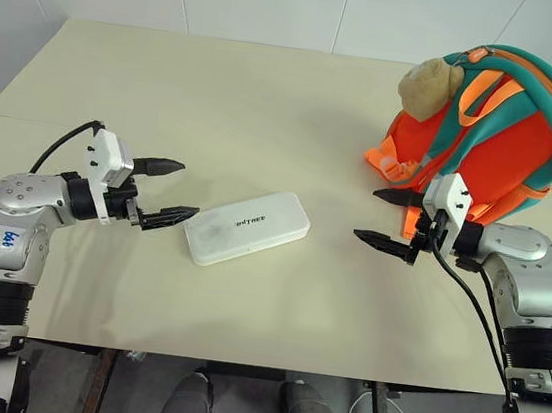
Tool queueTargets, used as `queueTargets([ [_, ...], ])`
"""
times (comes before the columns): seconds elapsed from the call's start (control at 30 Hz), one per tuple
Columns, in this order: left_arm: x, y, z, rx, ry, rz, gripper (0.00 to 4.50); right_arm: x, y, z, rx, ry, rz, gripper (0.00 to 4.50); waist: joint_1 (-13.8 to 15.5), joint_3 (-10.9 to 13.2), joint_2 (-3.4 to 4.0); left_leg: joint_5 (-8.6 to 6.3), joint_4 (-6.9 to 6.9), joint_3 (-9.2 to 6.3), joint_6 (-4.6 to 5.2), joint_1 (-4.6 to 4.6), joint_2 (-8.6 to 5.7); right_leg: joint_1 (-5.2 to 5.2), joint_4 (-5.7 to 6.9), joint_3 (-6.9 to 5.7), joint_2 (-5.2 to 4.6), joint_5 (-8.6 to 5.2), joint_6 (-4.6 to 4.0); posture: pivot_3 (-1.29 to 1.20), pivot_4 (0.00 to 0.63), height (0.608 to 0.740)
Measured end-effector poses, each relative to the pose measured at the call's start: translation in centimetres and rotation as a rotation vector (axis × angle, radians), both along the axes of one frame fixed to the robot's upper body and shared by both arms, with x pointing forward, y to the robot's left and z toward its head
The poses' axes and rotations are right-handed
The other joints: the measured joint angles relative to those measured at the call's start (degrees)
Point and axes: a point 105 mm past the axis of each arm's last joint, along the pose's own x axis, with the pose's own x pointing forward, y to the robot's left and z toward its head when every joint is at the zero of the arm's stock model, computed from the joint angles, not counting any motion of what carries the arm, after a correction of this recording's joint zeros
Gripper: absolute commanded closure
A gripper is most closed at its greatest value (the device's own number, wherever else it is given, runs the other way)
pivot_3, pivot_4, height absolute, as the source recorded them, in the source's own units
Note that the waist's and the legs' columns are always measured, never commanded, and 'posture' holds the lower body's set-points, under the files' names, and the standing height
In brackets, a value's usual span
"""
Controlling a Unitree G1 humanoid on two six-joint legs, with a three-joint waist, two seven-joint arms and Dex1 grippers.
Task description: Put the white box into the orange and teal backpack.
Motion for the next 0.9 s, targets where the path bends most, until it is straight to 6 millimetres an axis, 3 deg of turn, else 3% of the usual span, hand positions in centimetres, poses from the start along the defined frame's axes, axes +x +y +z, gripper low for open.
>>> queueTargets([
  [0.17, 0.1, -0.1, -0.1, -0.012, -0.012, 0.009, 0.02, 1.3, 0.8, 0.9, 0.024, -0.027, -0.003, 0.00, -0.2, 0.0, 0.00, 0.00, 0.09, -0.01, 0.00, 0.02, 0.01, 0.00, 0.10, 0.00, 0.01, 0.00, 0.00, 0.00, 0.150, 0.740],
  [0.27, -0.3, 0.1, -0.6, -0.013, -0.008, 0.029, 0.02, 1.9, 1.3, 0.1, 0.036, 0.000, -0.005, 0.00, -0.2, 0.0, 0.00, 0.00, 0.09, 0.00, 0.00, 0.00, 0.01, 0.00, 0.08, 0.00, 0.00, 0.00, 0.00, 0.00, 0.150, 0.740],
  [0.37, -1.2, 0.8, -1.3, -0.012, 0.006, 0.061, 0.64, 2.9, 2.8, -0.6, 0.010, 0.010, 0.015, 0.62, -0.8, 0.0, 0.00, 0.00, 0.07, 0.03, 0.00, 0.02, 0.01, -0.01, 0.10, 0.03, -0.01, 0.00, 0.00, 0.00, 0.150, 0.740],
  [0.53, -3.3, 3.4, -3.7, 0.006, 0.055, 0.188, 2.22, 4.7, 3.5, -1.7, -0.006, 0.023, 0.005, 2.32, -1.8, 0.0, -0.01, 0.00, 0.05, 0.07, 0.00, 0.06, 0.05, 0.00, 0.08, 0.05, -0.01, 0.00, 0.00, 0.00, 0.150, 0.740],
  [0.67, -3.6, 5.0, -5.0, 0.044, 0.066, 0.292, 3.49, 5.9, 4.0, -2.5, 0.016, 0.053, -0.026, 3.76, -1.7, 0.0, 0.01, 0.00, 0.06, 0.05, 0.00, 0.08, 0.04, -0.01, 0.16, 0.04, -0.01, 0.00, -0.01, 0.00, 0.150, 0.740],
  [0.73, -3.6, 5.7, -5.5, 0.066, 0.075, 0.346, 3.80, 6.6, 4.7, -2.5, 0.020, 0.061, -0.037, 4.49, -1.7, 0.0, 0.01, 0.01, 0.08, 0.06, 0.00, 0.08, 0.02, 0.00, 0.16, 0.05, -0.02, 0.01, -0.01, 0.00, 0.150, 0.740],
  [0.9, -3.6, 4.7, -8.0, 0.126, 0.183, 0.375, 3.80, 7.6, 5.9, -3.1, -0.005, 0.083, -0.063, 4.49, -1.6, 0.0, 0.01, 0.01, 0.04, 0.02, -0.01, 0.07, 0.01, -0.01, 0.14, 0.02, -0.02, 0.01, -0.01, 0.00, 0.150, 0.740],
])
